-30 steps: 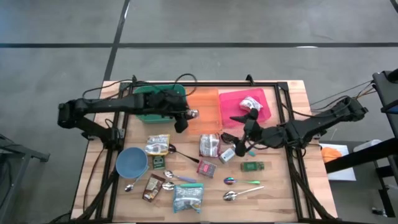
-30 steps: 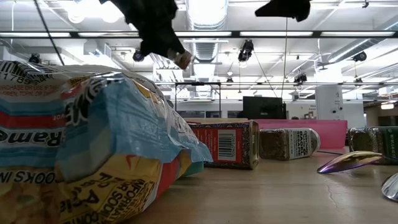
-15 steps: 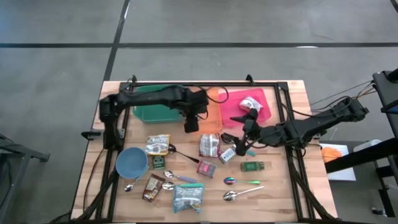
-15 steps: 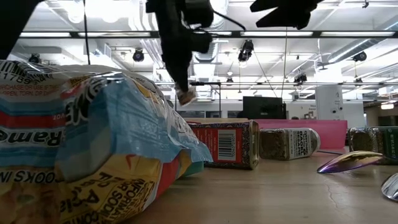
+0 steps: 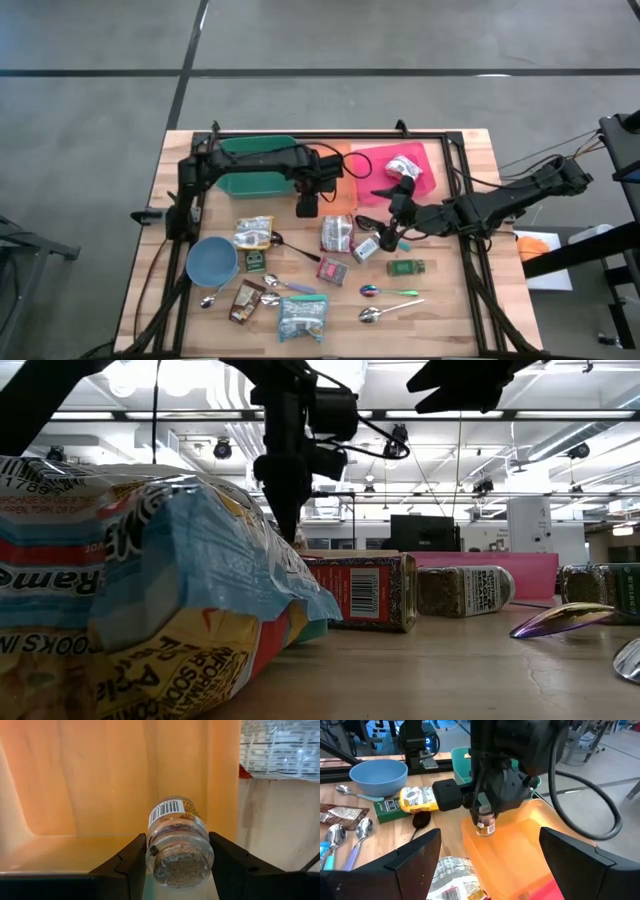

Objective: Pick & Place Food Item
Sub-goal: Put the brown seasoning bottle into the orange bin

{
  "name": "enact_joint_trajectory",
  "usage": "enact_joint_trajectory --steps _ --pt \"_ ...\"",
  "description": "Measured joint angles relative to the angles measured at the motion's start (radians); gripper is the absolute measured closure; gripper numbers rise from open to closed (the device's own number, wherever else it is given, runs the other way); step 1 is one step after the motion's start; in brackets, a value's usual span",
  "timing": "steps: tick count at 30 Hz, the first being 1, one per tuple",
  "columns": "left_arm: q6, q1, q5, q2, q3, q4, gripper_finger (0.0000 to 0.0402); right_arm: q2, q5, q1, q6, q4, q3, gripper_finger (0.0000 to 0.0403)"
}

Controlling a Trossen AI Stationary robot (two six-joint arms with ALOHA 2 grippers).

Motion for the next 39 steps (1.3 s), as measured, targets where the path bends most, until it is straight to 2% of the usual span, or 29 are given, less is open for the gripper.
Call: enact_joint_trajectory --steps 8,39 --pt "0.030 -0.002 0.000 0.041 0.000 0.010 0.0235 0.000 0.000 0.000 -0.019 0.001 0.000 0.0070" --pt "0.136 -0.002 0.020 0.068 -0.034 0.026 0.0227 0.000 0.001 -0.002 -0.053 0.000 -0.011 0.0070"
